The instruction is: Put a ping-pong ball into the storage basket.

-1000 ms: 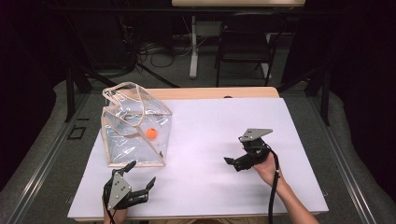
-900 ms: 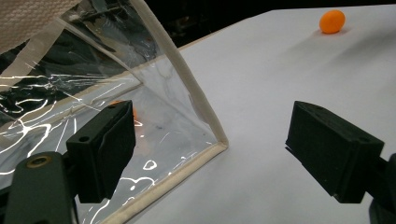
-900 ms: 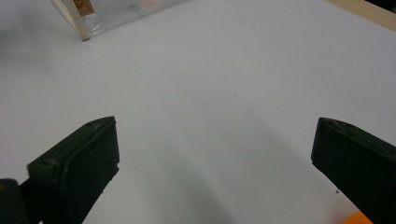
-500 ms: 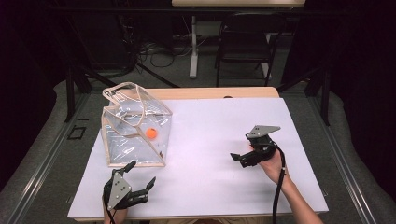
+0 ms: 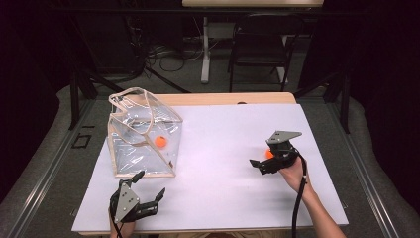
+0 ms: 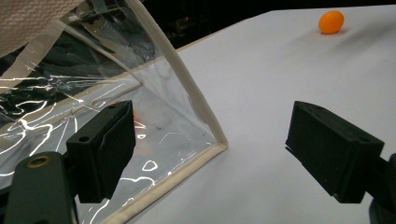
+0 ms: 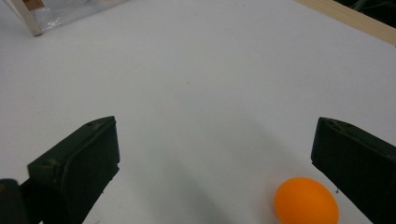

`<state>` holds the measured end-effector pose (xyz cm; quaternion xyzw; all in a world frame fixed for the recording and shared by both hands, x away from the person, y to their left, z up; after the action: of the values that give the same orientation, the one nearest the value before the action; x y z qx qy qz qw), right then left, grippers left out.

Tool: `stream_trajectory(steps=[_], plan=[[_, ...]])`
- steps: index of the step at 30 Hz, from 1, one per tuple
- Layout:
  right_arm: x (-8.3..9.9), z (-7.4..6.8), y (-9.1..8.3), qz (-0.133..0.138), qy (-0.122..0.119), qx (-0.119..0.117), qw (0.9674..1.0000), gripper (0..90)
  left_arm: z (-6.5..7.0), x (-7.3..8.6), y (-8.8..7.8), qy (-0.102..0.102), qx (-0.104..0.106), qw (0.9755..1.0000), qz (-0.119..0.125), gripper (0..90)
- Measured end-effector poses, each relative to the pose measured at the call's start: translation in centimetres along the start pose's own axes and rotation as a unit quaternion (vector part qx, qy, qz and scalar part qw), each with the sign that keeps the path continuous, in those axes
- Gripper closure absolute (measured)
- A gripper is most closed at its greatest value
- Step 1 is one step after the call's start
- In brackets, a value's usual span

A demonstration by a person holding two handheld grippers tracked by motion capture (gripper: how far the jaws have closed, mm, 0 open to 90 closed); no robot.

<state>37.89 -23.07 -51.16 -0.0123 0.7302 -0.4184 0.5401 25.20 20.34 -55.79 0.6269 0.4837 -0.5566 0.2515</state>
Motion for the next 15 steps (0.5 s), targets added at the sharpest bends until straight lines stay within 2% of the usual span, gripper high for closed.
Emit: stream_trajectory(steps=[15], plan=[[0.8, 2.0, -0.9, 0.0, 0.014, 0.028, 0.9995, 0.5, 0.0, 0.0, 0.2, 0.001, 0.004, 1.0, -0.001, 15.6]])
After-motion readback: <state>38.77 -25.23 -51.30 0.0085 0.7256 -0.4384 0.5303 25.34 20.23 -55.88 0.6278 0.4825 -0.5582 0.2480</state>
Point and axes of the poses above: each handheld gripper's, and its own axes: y roughly forward along the jaws, x roughly out of its underside, z roughly to its right, the point moved 2 cm from there along y, roughly forward along the jaws, and after that the axes turned 9 degrees about -x, right-handed, at the moved point
